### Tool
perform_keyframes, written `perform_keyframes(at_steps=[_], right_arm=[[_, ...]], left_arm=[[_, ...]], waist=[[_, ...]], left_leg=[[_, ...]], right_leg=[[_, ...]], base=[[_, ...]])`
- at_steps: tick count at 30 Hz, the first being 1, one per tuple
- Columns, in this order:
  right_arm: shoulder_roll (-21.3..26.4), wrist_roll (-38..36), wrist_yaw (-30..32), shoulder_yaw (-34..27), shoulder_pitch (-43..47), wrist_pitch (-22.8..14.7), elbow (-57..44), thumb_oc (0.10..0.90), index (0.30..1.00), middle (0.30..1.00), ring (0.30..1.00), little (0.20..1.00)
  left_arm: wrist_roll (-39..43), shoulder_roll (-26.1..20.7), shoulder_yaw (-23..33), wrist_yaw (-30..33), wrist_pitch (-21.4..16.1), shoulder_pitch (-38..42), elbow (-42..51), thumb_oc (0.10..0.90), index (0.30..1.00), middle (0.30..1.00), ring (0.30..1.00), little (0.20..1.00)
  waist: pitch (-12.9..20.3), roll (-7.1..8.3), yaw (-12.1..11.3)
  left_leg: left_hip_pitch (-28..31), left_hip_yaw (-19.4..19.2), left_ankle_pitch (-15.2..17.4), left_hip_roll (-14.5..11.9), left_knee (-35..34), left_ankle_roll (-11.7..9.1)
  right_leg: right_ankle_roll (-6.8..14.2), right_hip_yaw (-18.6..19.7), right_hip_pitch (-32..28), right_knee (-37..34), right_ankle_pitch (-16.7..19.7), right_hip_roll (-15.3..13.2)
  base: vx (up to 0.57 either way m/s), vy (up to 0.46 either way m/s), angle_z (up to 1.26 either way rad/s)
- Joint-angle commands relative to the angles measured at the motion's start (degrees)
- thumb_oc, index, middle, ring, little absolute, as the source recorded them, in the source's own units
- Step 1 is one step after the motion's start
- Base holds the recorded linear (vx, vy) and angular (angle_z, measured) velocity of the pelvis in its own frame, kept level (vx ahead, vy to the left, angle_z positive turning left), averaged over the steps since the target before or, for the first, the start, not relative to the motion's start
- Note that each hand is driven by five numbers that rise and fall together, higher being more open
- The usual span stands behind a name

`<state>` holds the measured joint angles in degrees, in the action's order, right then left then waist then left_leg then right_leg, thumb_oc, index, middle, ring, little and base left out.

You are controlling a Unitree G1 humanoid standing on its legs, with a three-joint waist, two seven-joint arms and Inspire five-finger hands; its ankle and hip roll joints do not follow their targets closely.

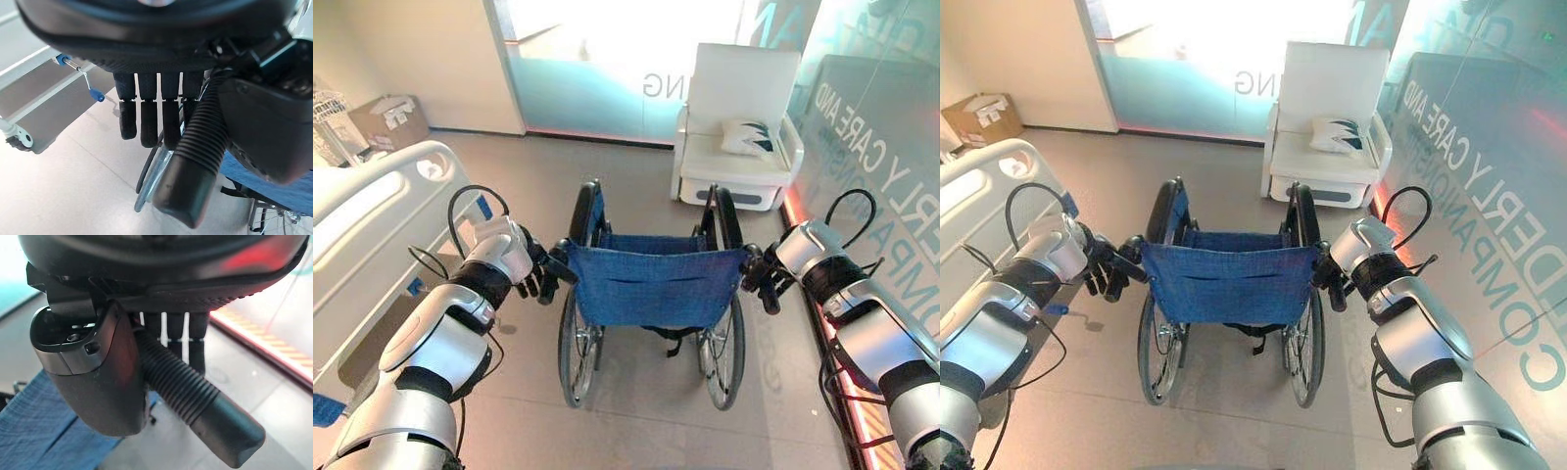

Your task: Push the wheelchair next to the bed

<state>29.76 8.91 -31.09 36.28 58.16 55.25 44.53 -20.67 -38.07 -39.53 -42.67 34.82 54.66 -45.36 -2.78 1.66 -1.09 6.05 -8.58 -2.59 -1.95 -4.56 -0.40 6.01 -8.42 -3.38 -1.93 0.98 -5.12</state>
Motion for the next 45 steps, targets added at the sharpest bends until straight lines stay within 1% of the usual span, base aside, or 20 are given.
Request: perform_keyframes(at_steps=[1, 4, 6, 7, 9, 11, 16, 19, 23, 25, 26, 29, 32, 37, 39, 40, 41, 43, 44, 45], right_arm=[[3.65, -5.20, 6.78, 2.94, -2.89, -2.64, 0.19, 0.400, 0.300, 0.300, 0.300, 0.300], [4.30, -9.15, 11.23, 1.34, -6.18, -4.96, -5.54, 0.400, 0.300, 0.300, 0.300, 0.300], [5.15, -8.30, 14.25, -0.43, -9.73, -6.72, -11.36, 0.400, 0.300, 0.300, 0.300, 0.300], [5.16, -8.24, 14.21, -0.45, -9.79, -6.70, -11.40, 0.400, 0.300, 0.300, 0.300, 0.300], [5.73, -6.52, 15.08, -1.42, -11.87, -8.73, -14.11, 0.400, 0.300, 0.300, 0.300, 0.300], [6.32, -3.24, 14.68, -2.17, -14.05, -12.08, -16.37, 0.400, 0.300, 0.300, 0.300, 0.300], [6.03, -3.04, 16.72, -2.12, -14.49, -13.43, -15.50, 0.400, 0.300, 0.300, 0.300, 0.300], [5.49, -3.75, 15.44, -1.40, -13.30, -15.14, -13.28, 0.400, 0.300, 0.300, 0.300, 0.300], [4.83, -0.98, 13.19, -0.01, -10.91, -15.16, -11.05, 0.400, 0.300, 0.300, 0.300, 0.300], [4.28, -0.34, 12.77, 1.18, -8.43, -17.83, -7.70, 0.400, 0.300, 0.300, 0.300, 0.300], [4.22, -0.35, 12.83, 1.31, -8.11, -18.04, -7.42, 0.400, 0.300, 0.300, 0.300, 0.300], [2.72, 0.91, 12.42, 2.36, -5.24, -18.73, -5.34, 0.400, 0.300, 0.300, 0.300, 0.300], [2.20, 0.62, 12.71, 2.92, -3.45, -20.72, -3.67, 0.400, 0.300, 0.300, 0.300, 0.300], [2.61, -0.93, 17.36, 1.60, -4.49, -24.06, -4.13, 0.400, 0.300, 0.300, 0.300, 0.300], [3.54, -2.17, 21.27, 0.03, -6.16, -24.37, -7.02, 0.400, 0.300, 0.300, 0.300, 0.300], [3.93, -2.63, 21.92, -0.37, -6.75, -24.20, -7.84, 0.400, 0.300, 0.300, 0.300, 0.300], [4.76, -2.86, 23.53, -1.41, -8.62, -24.68, -9.46, 0.400, 0.300, 0.300, 0.300, 0.300], [5.70, -2.96, 24.89, -2.78, -11.00, -25.48, -11.29, 0.400, 0.300, 0.300, 0.300, 0.300], [6.05, -3.06, 25.46, -3.42, -11.94, -25.89, -12.04, 0.400, 0.300, 0.300, 0.300, 0.300], [6.58, -2.88, 25.60, -3.94, -12.35, -26.25, -12.55, 0.400, 0.300, 0.300, 0.300, 0.300]], left_arm=[[3.57, 2.55, -1.82, 8.99, -4.80, -0.83, -0.44, 0.400, 0.300, 0.300, 0.300, 0.300], [9.52, 3.10, 0.53, 16.87, -6.16, -4.63, 3.07, 0.400, 0.300, 0.300, 0.300, 0.300], [14.16, 2.90, 2.92, 22.98, -7.63, -8.69, 6.32, 0.400, 0.300, 0.300, 0.300, 0.300], [14.21, 2.91, 2.90, 23.04, -7.63, -8.75, 6.33, 0.400, 0.300, 0.300, 0.300, 0.300], [15.16, 3.46, 4.64, 28.07, -10.40, -11.48, 7.51, 0.400, 0.300, 0.300, 0.300, 0.300], [16.58, 4.18, 6.11, 32.92, -13.01, -14.39, 8.77, 0.400, 0.300, 0.300, 0.300, 0.300], [15.60, 5.60, 6.26, 37.52, -15.93, -15.95, 8.98, 0.400, 0.300, 0.300, 0.300, 0.300], [14.66, 6.38, 6.00, 38.34, -16.37, -15.83, 8.86, 0.400, 0.300, 0.300, 0.300, 0.300], [12.22, 6.10, 3.73, 35.11, -13.96, -13.99, 9.87, 0.400, 0.300, 0.300, 0.300, 0.300], [11.73, 7.16, 1.97, 34.24, -12.11, -11.85, 7.96, 0.400, 0.300, 0.300, 0.300, 0.300], [11.75, 7.29, 1.87, 34.28, -11.99, -11.62, 7.70, 0.400, 0.300, 0.300, 0.300, 0.300], [13.35, 8.56, 1.03, 35.78, -11.93, -9.40, 5.01, 0.400, 0.300, 0.300, 0.300, 0.300], [17.81, 9.33, 1.91, 38.80, -13.20, -7.42, 3.40, 0.400, 0.300, 0.300, 0.300, 0.300], [22.90, 8.86, 3.78, 42.02, -13.79, -7.08, 5.30, 0.400, 0.300, 0.300, 0.300, 0.300], [24.53, 7.62, 4.78, 43.42, -14.52, -7.66, 7.14, 0.400, 0.300, 0.300, 0.300, 0.300], [24.62, 7.23, 4.92, 43.70, -14.61, -7.92, 7.69, 0.400, 0.300, 0.300, 0.300, 0.300], [25.08, 6.31, 5.12, 44.12, -14.47, -8.63, 8.92, 0.400, 0.300, 0.300, 0.300, 0.300], [24.84, 5.86, 5.94, 45.16, -14.47, -10.27, 10.83, 0.400, 0.300, 0.300, 0.300, 0.300], [24.43, 6.04, 6.37, 45.84, -14.51, -10.96, 11.56, 0.400, 0.300, 0.300, 0.300, 0.300], [23.85, 6.24, 6.79, 46.28, -14.72, -11.22, 12.10, 0.400, 0.300, 0.300, 0.300, 0.300]], waist=[[-6.20, -0.74, 1.65], [-6.06, -0.64, 1.96], [-6.08, -0.62, 2.24], [-6.03, -0.62, 2.24], [-6.01, -0.72, 2.38], [-5.95, -0.77, 2.39], [-5.95, -0.73, 2.07], [-5.94, -0.70, 1.70], [-6.18, -0.49, 1.16], [-6.24, -0.42, 1.00], [-6.29, -0.41, 1.01], [-6.38, -0.11, 0.90], [-6.95, 0.10, 0.65], [-8.14, -0.23, -0.09], [-9.57, -0.97, -0.10], [-10.00, -1.08, 0.02], [-11.06, -0.84, 0.38], [-12.79, -0.28, 1.57], [-13.56, 0.00, 2.44], [-14.29, 0.03, 3.30]], left_leg=[[-1.36, 0.53, 5.16, 3.18, 2.73, 1.92], [-1.14, 0.29, 5.10, 2.95, 2.48, 1.85], [-1.00, 0.22, 5.04, 2.91, 2.33, 1.86], [-1.00, 0.22, 5.04, 2.91, 2.32, 1.86], [-0.94, -0.03, 5.02, 2.84, 2.29, 1.93], [-0.83, -0.29, 5.14, 2.78, 2.35, 2.02], [-0.74, -0.82, 5.40, 2.62, 2.93, 2.05], [-0.74, -0.86, 5.87, 2.54, 3.76, 2.12], [-1.19, -0.95, 6.18, 2.35, 5.30, 2.10], [-1.00, -0.82, 6.53, 2.38, 5.89, 2.24], [-0.99, -0.81, 6.56, 2.39, 5.96, 2.25], [-1.42, -1.03, 7.22, 2.31, 7.64, 2.38], [-2.30, -1.26, 8.12, 2.02, 10.33, 2.72], [-3.45, -0.71, 8.65, 2.17, 11.67, 4.11], [-4.26, -0.40, 8.46, 2.34, 11.68, 4.98], [-4.34, -0.25, 8.48, 2.39, 11.74, 5.09], [-4.01, 0.17, 8.77, 2.63, 12.01, 5.09], [-2.46, 1.82, 9.45, 3.42, 12.10, 4.85], [-1.31, 2.93, 10.08, 4.05, 11.93, 4.62], [-0.60, 4.28, 11.00, 4.41, 12.02, 4.44]], right_leg=[[-0.13, -0.37, 0.56, 2.76, -1.69, 1.16], [-0.19, -0.12, 0.54, 2.83, -1.81, 1.31], [-0.20, 0.09, 0.67, 2.98, -1.81, 1.40], [-0.20, 0.09, 0.67, 2.98, -1.81, 1.41], [-0.19, 0.11, 0.73, 3.06, -1.86, 1.39], [-0.13, 0.10, 0.75, 3.19, -1.94, 1.30], [-0.07, -0.43, 0.61, 3.52, -1.93, 0.93], [-0.10, -0.74, 0.41, 3.82, -2.12, 0.70], [-0.09, -1.39, 0.37, 4.48, -2.13, 0.22], [0.07, -1.66, 0.15, 4.86, -2.15, -0.13], [0.07, -1.67, 0.14, 4.91, -2.17, -0.16], [0.16, -1.59, 0.25, 5.70, -2.49, -0.70], [0.23, -1.51, 0.77, 7.80, -2.93, -1.60], [1.06, -1.43, 2.73, 14.55, -3.77, -2.66], [1.47, -0.85, 7.21, 25.68, -0.98, -2.84], [1.56, -0.80, 8.32, 27.64, 0.03, -2.84], [1.92, -0.91, 11.10, 29.13, 3.84, -3.89], [2.06, -0.92, 16.08, 26.32, 8.07, -5.03], [2.20, -1.23, 18.58, 23.19, 9.24, -5.27], [2.12, -1.22, 20.37, 19.47, 9.06, -4.80]], base=[[0.00, 0.000, 0.00], [0.00, 0.000, 0.00], [0.02, 0.002, 0.06], [0.00, 0.006, 0.05], [0.00, 0.000, 0.00], [0.00, 0.000, 0.00], [0.01, 0.004, 0.00], [0.00, 0.000, 0.00], [0.02, 0.018, 0.01], [0.07, 0.046, 0.02], [0.07, 0.064, 0.01], [0.06, 0.064, 0.02], [0.07, 0.093, 0.01], [0.07, 0.103, 0.00], [0.07, 0.129, -0.02], [0.14, 0.063, -0.05], [0.24, -0.006, -0.04], [0.32, -0.072, 0.09], [0.35, -0.140, 0.31], [0.38, -0.197, 0.40]])
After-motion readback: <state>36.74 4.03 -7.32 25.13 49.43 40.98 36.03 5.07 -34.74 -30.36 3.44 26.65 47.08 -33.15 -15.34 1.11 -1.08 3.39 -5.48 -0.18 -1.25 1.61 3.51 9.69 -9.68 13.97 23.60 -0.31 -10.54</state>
